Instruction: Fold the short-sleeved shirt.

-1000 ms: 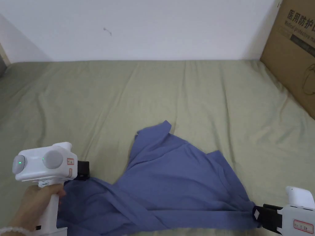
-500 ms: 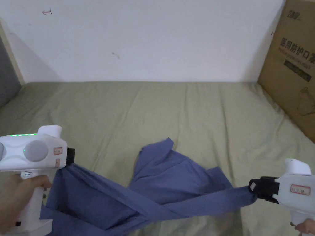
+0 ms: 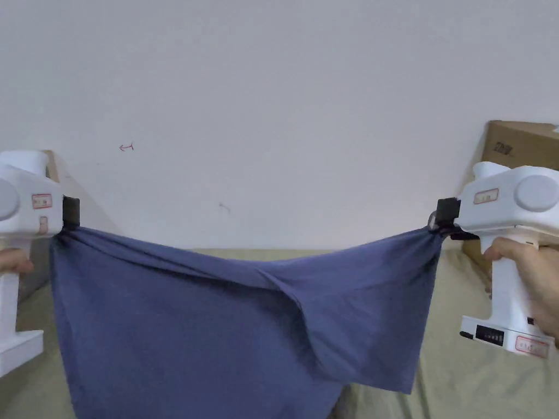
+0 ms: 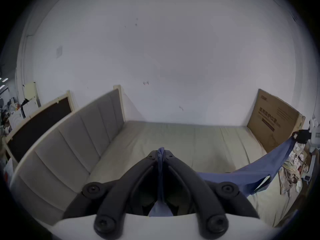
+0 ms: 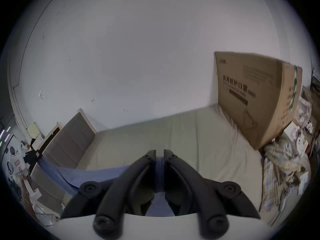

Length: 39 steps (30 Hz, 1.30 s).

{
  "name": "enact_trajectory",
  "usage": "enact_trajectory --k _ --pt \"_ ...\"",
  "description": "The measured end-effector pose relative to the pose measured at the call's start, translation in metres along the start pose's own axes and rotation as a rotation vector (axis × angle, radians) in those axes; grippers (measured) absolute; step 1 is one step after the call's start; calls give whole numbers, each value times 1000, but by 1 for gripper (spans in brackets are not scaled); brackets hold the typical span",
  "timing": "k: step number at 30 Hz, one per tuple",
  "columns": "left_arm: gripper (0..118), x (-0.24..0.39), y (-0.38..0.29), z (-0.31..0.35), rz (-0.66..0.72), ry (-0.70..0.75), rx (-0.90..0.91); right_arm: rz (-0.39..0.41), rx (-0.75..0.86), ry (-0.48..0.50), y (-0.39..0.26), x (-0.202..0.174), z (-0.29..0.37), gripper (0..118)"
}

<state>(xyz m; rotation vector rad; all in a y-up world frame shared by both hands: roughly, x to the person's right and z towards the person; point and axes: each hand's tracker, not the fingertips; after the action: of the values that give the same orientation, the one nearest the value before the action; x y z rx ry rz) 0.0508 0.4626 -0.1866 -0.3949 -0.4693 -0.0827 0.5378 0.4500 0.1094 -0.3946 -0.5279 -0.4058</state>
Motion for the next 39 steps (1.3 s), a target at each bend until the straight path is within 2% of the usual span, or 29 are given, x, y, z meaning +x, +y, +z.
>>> enact_trajectory --k 2,6,7,10,13,17,19,20,24,27,32,37,39 --pt "2 -2 19 -7 -17 0 18 -15 11 5 29 -4 -4 10" --pt "2 -3 65 -25 52 5 71 -68 50 -3 80 -8 -16 10" --pt "2 -1 77 -30 25 2 80 -73 56 4 92 -10 -16 10" --pt "2 10 112 -42 -55 50 130 -42 102 -16 127 -21 -19 10" --pt "2 15 140 -52 -28 52 174 -63 166 -20 158 -30 -16 10" --pt "2 22 164 -64 -40 82 206 -38 200 -43 196 -42 -11 10" --pt "2 27 168 -64 -37 98 241 -36 246 -34 205 -48 -3 10" --pt "2 29 171 -66 -67 115 250 -9 248 -45 208 -49 -2 10" --pt "2 32 159 -69 -12 94 328 1 266 -53 206 -45 -8 10" --pt "2 28 136 -93 -26 85 288 7 211 -65 183 -30 -32 10" --pt "2 41 50 -133 -106 87 109 27 26 -96 96 -2 -87 10" --pt "2 45 -69 -176 -149 69 -125 -51 -171 -135 -9 38 -146 10" --pt "2 44 -119 -191 -171 76 -213 -58 -259 -156 -50 52 -166 10"
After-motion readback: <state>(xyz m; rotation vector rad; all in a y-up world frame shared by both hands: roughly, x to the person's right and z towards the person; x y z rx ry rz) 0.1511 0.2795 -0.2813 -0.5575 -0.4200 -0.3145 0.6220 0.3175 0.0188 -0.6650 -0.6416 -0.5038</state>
